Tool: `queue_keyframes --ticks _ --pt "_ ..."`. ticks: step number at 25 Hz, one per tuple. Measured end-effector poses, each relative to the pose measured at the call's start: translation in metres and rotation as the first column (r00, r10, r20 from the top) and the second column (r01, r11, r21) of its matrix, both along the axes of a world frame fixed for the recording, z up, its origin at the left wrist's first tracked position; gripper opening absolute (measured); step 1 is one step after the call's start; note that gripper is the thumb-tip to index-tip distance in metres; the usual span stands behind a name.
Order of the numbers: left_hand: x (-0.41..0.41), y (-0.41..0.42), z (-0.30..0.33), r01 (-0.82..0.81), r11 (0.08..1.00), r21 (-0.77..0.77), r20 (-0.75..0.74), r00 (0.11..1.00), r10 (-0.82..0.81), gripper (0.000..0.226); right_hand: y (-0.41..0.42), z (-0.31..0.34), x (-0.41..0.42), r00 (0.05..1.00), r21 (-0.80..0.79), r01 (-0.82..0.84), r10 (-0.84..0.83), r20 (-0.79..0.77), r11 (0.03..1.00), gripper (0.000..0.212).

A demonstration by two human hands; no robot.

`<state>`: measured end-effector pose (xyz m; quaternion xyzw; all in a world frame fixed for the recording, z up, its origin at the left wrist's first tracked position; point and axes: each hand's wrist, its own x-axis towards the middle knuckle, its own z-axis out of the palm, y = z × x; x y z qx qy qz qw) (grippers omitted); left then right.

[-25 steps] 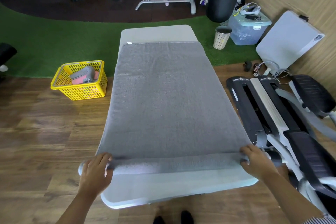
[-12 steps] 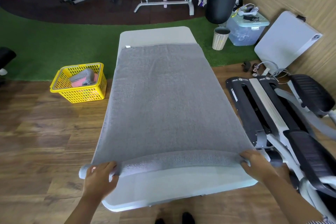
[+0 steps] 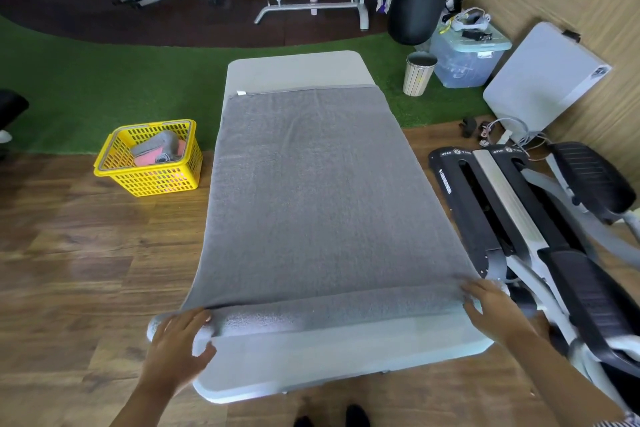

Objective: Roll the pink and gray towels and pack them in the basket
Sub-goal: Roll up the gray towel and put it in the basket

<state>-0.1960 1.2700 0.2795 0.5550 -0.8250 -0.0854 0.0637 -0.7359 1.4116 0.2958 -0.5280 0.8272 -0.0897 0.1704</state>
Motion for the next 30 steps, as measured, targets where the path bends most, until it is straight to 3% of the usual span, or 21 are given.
queue_keyframes --ticks 3,6,11,14,18,23,28,30 --pt "-0.002 -0.004 -0.004 0.017 1.0 -0.006 -0.022 1.0 -0.017 0.044 0.0 0.004 0.0 1.0 0.083 -0.023 0.022 0.018 0.996 0.041" --pt "-0.007 -0.001 0.001 -0.013 1.0 -0.021 0.011 1.0 0.013 0.031 -0.001 0.004 -0.001 0.999 0.108 -0.04 0.04 0.005 0.993 0.032" --pt "0.002 0.001 0.005 -0.02 0.999 -0.041 0.016 1.0 0.021 0.033 -0.007 0.005 -0.005 0.997 0.299 -0.067 0.078 -0.026 0.952 0.019" --pt "-0.006 -0.003 0.006 -0.029 0.997 -0.076 0.005 1.0 0.029 0.041 -0.014 0.0 -0.005 0.986 0.166 -0.07 0.094 -0.138 0.984 0.028" --pt "-0.016 -0.004 -0.002 -0.05 0.992 -0.117 -0.055 0.998 0.044 0.045 -0.013 -0.01 0.004 0.997 0.074 -0.037 0.042 -0.064 0.997 0.03" --pt "-0.018 -0.003 -0.006 -0.044 0.991 -0.123 -0.017 0.999 0.043 0.043 -0.011 -0.005 0.004 0.999 0.217 -0.05 0.052 -0.002 0.975 0.036" --pt "-0.015 -0.001 -0.006 -0.005 0.978 -0.208 0.009 1.0 0.007 0.034 -0.008 0.005 0.001 0.998 0.315 -0.024 0.04 -0.045 0.949 0.002" --pt "-0.011 -0.003 -0.006 0.03 0.972 -0.232 -0.001 1.0 -0.031 0.03 -0.007 0.008 0.001 0.998 0.326 -0.001 0.02 -0.056 0.945 0.009"
